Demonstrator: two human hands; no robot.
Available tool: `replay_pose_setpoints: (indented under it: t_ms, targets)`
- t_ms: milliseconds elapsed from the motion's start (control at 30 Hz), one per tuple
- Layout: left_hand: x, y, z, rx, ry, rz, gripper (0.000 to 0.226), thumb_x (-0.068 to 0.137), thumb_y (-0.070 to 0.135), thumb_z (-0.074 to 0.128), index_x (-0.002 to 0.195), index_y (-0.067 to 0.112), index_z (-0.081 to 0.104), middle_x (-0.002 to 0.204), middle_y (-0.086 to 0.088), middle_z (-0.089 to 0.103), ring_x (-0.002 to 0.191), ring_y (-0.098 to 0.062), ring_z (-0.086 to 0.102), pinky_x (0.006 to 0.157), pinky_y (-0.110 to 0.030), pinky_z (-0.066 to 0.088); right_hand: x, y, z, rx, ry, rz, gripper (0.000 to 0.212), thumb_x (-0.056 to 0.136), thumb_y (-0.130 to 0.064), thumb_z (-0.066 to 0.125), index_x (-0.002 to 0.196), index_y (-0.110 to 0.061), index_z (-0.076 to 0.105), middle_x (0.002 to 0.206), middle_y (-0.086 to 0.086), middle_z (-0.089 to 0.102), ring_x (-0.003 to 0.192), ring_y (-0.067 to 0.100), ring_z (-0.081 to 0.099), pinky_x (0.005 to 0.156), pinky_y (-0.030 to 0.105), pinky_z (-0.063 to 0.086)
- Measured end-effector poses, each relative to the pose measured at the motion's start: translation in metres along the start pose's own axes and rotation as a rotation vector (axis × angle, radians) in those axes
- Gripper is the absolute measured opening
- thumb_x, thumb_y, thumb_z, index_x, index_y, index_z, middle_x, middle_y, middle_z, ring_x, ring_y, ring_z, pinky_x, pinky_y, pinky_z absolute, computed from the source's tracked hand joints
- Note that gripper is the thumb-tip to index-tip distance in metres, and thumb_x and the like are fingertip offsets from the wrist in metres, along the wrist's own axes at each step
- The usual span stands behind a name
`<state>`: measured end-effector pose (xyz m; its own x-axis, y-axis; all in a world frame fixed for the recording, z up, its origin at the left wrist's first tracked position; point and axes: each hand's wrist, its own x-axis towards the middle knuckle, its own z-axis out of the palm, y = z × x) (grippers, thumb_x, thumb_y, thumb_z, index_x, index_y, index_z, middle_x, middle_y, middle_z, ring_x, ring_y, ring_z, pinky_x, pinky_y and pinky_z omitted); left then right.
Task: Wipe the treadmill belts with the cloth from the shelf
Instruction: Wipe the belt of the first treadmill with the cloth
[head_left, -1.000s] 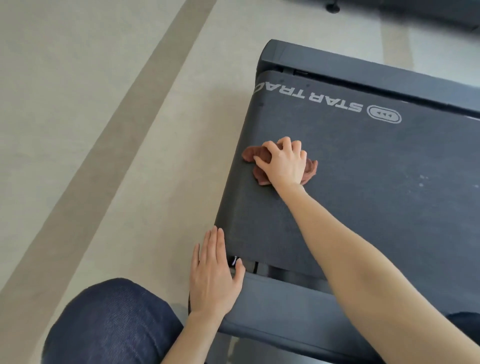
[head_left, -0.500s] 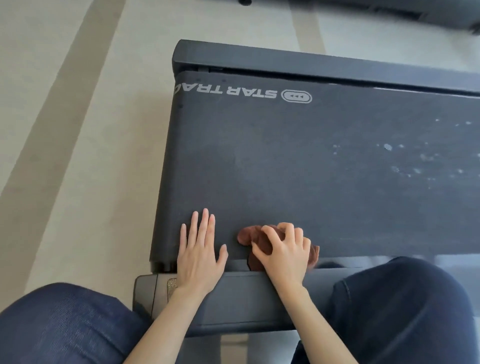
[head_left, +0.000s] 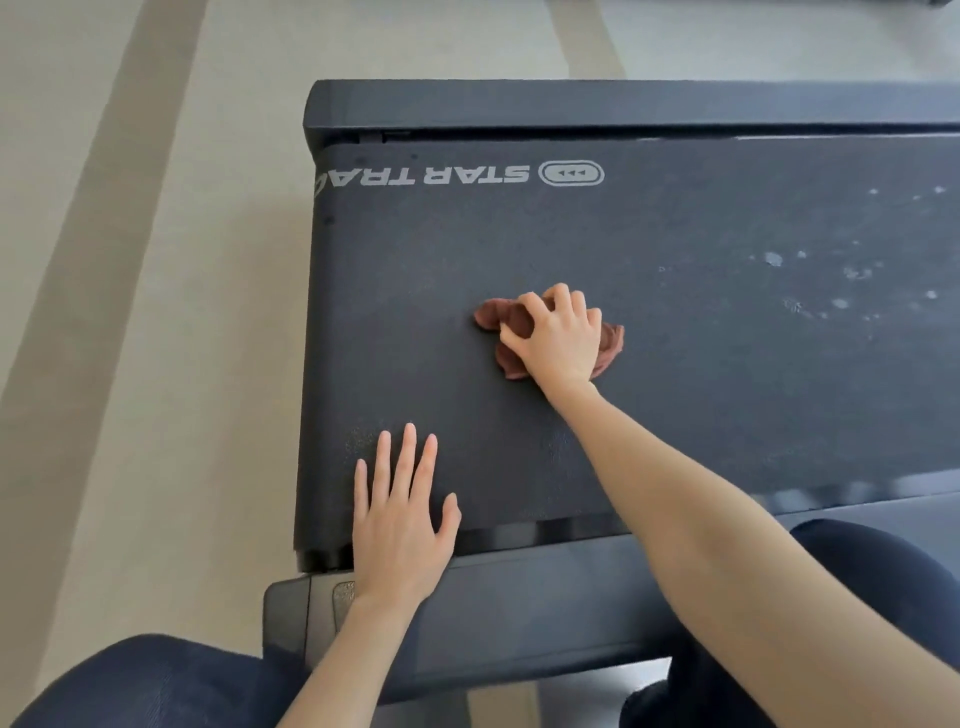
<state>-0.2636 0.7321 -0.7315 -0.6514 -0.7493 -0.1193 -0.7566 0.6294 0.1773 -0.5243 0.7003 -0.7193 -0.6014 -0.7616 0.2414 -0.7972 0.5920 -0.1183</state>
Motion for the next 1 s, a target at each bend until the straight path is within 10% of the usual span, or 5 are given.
replay_pose_setpoints:
  t_ms: [333, 733, 1000]
  targets:
    - [0.003, 0.008, 0.0, -0.008, 0.024, -0.003, 0.068, 0.086, 0.045, 0.028, 0.145, 0.013, 0.036, 0.154, -0.009, 0.028, 0.143, -0.033, 0.018, 0.113, -0.055, 0.015, -0.17, 0.034, -0.041, 0.029, 0.08, 0.002, 0.027, 0.073, -0.05, 0.06, 0.085, -0.026, 0.066, 0.088, 0.002, 0.057, 0.077, 0.027, 0.051, 0.065, 0.036, 0.034]
    - [0.052, 0.062, 0.021, -0.01, 0.13, 0.292, 0.063, 0.09, 0.043, 0.027, 0.145, 0.013, 0.035, 0.154, -0.002, 0.029, 0.144, -0.023, 0.021, 0.113, -0.053, 0.019, 0.009, 0.055, -0.005, -0.068, -0.019, 0.125, 0.041, 0.089, -0.052, 0.053, 0.114, -0.02, 0.059, 0.116, 0.011, 0.052, 0.107, 0.031, 0.048, 0.086, 0.041, 0.035]
    - [0.048, 0.062, 0.021, 0.069, 0.119, 0.301, 0.066, 0.092, 0.048, 0.01, 0.151, 0.019, 0.017, 0.159, 0.002, 0.01, 0.146, -0.019, 0.004, 0.117, -0.049, 0.007, -0.04, 0.066, -0.038, -0.005, -0.204, 0.039, 0.043, 0.092, -0.055, 0.05, 0.127, -0.031, 0.05, 0.127, 0.005, 0.042, 0.119, 0.029, 0.037, 0.094, 0.046, 0.034]
